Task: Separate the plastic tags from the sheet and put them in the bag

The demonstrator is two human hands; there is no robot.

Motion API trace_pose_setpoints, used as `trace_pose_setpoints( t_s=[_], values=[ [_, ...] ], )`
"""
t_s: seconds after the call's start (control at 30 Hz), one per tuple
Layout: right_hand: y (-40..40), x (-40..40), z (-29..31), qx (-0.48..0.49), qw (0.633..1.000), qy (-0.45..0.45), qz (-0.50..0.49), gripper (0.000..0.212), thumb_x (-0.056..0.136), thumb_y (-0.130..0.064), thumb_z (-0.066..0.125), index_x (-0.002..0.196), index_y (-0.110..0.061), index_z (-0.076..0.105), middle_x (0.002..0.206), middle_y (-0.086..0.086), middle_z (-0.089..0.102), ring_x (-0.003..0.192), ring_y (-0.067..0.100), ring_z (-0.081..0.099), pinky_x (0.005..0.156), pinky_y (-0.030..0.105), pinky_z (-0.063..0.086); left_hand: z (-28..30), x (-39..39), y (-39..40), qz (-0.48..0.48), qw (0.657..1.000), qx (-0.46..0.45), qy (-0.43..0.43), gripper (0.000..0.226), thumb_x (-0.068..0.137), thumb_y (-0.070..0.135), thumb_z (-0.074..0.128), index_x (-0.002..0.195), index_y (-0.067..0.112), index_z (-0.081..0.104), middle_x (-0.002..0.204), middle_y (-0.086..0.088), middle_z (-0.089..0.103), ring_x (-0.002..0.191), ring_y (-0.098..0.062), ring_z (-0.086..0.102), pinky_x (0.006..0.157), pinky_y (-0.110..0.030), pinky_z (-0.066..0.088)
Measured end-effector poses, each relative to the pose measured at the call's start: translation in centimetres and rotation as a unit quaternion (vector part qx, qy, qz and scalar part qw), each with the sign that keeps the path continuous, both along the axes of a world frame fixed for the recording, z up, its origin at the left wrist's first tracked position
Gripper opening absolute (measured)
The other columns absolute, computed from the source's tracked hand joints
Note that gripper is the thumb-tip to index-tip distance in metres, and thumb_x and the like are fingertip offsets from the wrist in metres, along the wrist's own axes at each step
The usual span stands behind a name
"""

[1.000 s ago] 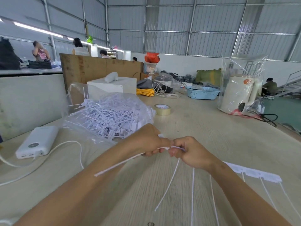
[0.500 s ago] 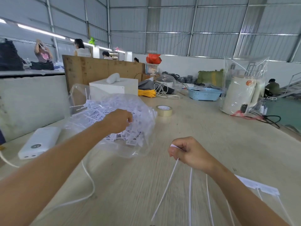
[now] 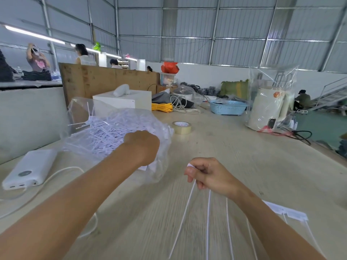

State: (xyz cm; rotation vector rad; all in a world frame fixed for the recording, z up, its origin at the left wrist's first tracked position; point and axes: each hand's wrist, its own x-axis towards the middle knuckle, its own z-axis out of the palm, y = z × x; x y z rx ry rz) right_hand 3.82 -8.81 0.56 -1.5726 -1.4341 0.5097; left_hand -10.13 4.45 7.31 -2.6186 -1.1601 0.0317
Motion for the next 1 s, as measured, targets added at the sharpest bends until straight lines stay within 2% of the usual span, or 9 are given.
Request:
trace_pose_setpoints(
  t_s=[0.1, 0.17, 0.3, 0.47, 0.57, 0.63, 0.73, 0.87, 1.0],
  values=[
    [-0.1, 0.0, 0.3, 0.007, 1.000, 0.011, 0.001, 0.017, 0.094, -0.010, 0.054, 0.079, -0.007, 0.063, 0.065, 0.005, 0.061, 0.045, 0.011, 0.049, 0.049, 0.019, 0.043, 1.2, -0.8, -4.5, -0.089, 0.979, -0.019, -0.183, 0.035, 0.096, 0.035, 0.048, 0.066, 0.017, 0.044, 0.068, 0.000, 0.044, 0.074, -0.021, 0.047, 0.065, -0.031, 0.037],
    [-0.1, 0.1, 0.6, 0.011, 1.000, 0.029, -0.002, 0.016, 0.092, -0.009, 0.056, 0.078, -0.012, 0.064, 0.062, 0.002, 0.061, 0.045, 0.009, 0.050, 0.049, 0.019, 0.044, 0.3, -0.4, -6.2, -0.130, 0.941, -0.130, -0.285, 0.043, 0.094, 0.045, 0.046, 0.062, 0.016, 0.047, 0.068, -0.004, 0.057, 0.067, -0.023, 0.056, 0.065, -0.033, 0.046],
    [-0.1, 0.6, 0.5, 0.027, 0.999, 0.042, 0.005, 0.028, 0.086, 0.012, 0.054, 0.076, -0.012, 0.066, 0.063, 0.004, 0.062, 0.045, 0.011, 0.050, 0.047, 0.021, 0.043, -3.5, 0.8, -6.6, -0.083, 0.915, -0.319, -0.232, 0.063, 0.092, 0.062, 0.030, 0.067, 0.010, 0.055, 0.062, -0.013, 0.069, 0.044, -0.018, 0.062, 0.062, -0.026, 0.054],
    [-0.1, 0.6, 0.1, 0.006, 0.998, 0.051, 0.026, 0.019, 0.080, 0.007, 0.066, 0.086, -0.011, 0.064, 0.072, 0.002, 0.062, 0.052, 0.010, 0.050, 0.052, 0.019, 0.043, -6.0, 1.9, -4.9, -0.072, 0.763, -0.520, -0.376, 0.056, 0.094, 0.050, 0.044, 0.069, 0.004, 0.064, 0.057, -0.009, 0.067, 0.043, -0.016, 0.063, 0.037, -0.015, 0.040],
    [-0.1, 0.6, 0.3, -0.011, 0.999, 0.045, 0.026, 0.027, 0.077, 0.003, 0.071, 0.098, -0.011, 0.062, 0.083, -0.005, 0.064, 0.055, 0.012, 0.058, 0.053, 0.019, 0.045, -6.5, 2.0, -4.8, -0.075, 0.711, -0.552, -0.429, 0.043, 0.095, 0.037, 0.052, 0.073, 0.003, 0.066, 0.060, -0.009, 0.068, 0.041, -0.014, 0.062, 0.035, -0.012, 0.035],
    [-0.1, 0.7, 0.3, -0.026, 0.998, 0.050, 0.023, 0.029, 0.079, 0.000, 0.071, 0.103, -0.012, 0.060, 0.095, 0.003, 0.061, 0.056, 0.011, 0.060, 0.054, 0.020, 0.047, -6.6, 2.1, -4.9, -0.087, 0.708, -0.535, -0.452, 0.040, 0.096, 0.032, 0.052, 0.069, 0.005, 0.065, 0.055, -0.004, 0.067, 0.041, -0.013, 0.062, 0.036, -0.012, 0.037],
    [-0.4, 1.1, 0.6, -0.071, 0.997, -0.018, 0.002, 0.004, 0.090, -0.013, 0.061, 0.086, -0.012, 0.062, 0.082, 0.003, 0.061, 0.057, 0.005, 0.058, 0.055, 0.020, 0.048, -6.6, 2.4, -4.8, -0.090, 0.734, -0.455, -0.496, 0.036, 0.098, 0.026, 0.049, 0.069, 0.004, 0.056, 0.047, -0.001, 0.062, 0.038, -0.014, 0.061, 0.037, -0.017, 0.040],
    [-0.6, 1.6, 0.0, -0.133, 0.991, -0.003, 0.010, 0.023, 0.096, -0.016, 0.050, 0.081, -0.002, 0.061, 0.075, 0.014, 0.057, 0.062, 0.023, 0.054, 0.060, 0.029, 0.046, -6.9, 2.8, -4.5, -0.078, 0.729, -0.450, -0.510, 0.039, 0.096, 0.028, 0.052, 0.062, 0.008, 0.055, 0.041, 0.001, 0.057, 0.031, -0.010, 0.052, 0.033, -0.014, 0.034],
    [-0.5, 1.1, -0.1, -0.091, 0.994, 0.042, 0.040, 0.023, 0.094, -0.006, 0.052, 0.077, -0.013, 0.065, 0.080, 0.012, 0.057, 0.068, 0.017, 0.053, 0.056, 0.024, 0.045, -7.1, 2.7, -4.3, -0.062, 0.714, -0.477, -0.509, 0.045, 0.090, 0.032, 0.061, 0.051, 0.010, 0.057, 0.039, 0.001, 0.053, 0.028, -0.009, 0.043, 0.032, -0.014, 0.027]
  ],
)
